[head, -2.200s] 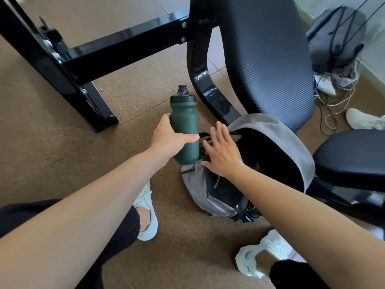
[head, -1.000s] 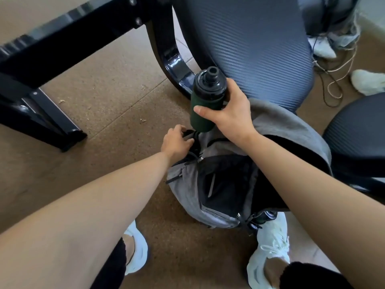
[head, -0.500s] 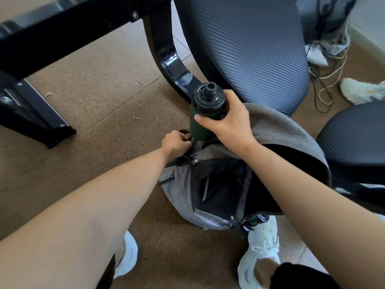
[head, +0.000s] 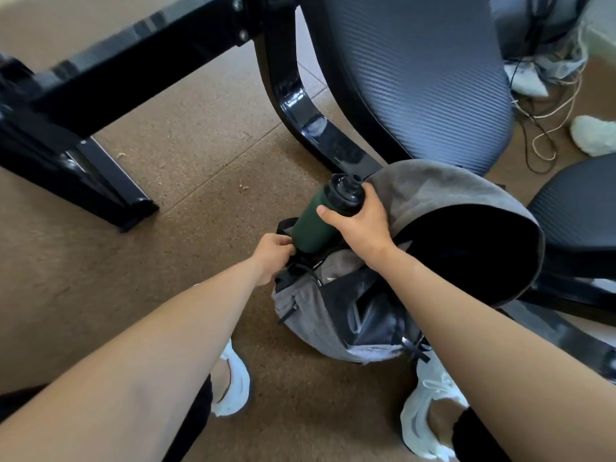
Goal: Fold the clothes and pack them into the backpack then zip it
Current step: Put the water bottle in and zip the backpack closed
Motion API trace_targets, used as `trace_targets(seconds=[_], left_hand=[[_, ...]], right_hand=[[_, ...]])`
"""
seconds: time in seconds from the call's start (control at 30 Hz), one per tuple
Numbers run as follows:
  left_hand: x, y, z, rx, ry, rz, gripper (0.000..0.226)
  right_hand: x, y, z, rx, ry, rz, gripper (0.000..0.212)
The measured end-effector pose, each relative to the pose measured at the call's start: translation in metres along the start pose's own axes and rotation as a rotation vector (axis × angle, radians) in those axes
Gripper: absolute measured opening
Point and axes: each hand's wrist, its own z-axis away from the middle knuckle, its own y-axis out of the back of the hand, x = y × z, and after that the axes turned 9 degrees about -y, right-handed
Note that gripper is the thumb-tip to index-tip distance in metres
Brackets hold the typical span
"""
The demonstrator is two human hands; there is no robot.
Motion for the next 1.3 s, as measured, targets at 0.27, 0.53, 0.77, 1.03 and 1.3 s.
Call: trace_targets(seconds=[0.27,0.53,0.77,1.03,1.3], left_hand=[[0.01,-0.001,0.012,0.236,-0.061,-0.245,0.027],[0.017,-0.013,0.028,0.285,-0.206,-0.369,0.015],[0.022,-0.002,0.024,0.226,-0.206,-0.404,0.014],[0.029,0.006,0.03,0.159,0.02,-0.413,0.009],[0.021,-0.011,0.046,0.346,-0.07,-0.361,0.013]], right_hand=[[0.005,0.014,0.027,-0.001,-0.061,0.084,0.057],[0.004,0.025,0.042,-0.092,-0.001,0.297,0.052],[0.01,-0.012,0.051,0.359,-0.357,0.025,0.068],[0.012,-0.036,0.052,0.396,-0.375,0.033,0.07],[0.013,0.0,0.05,0.018,-0.046,0.348,0.058]])
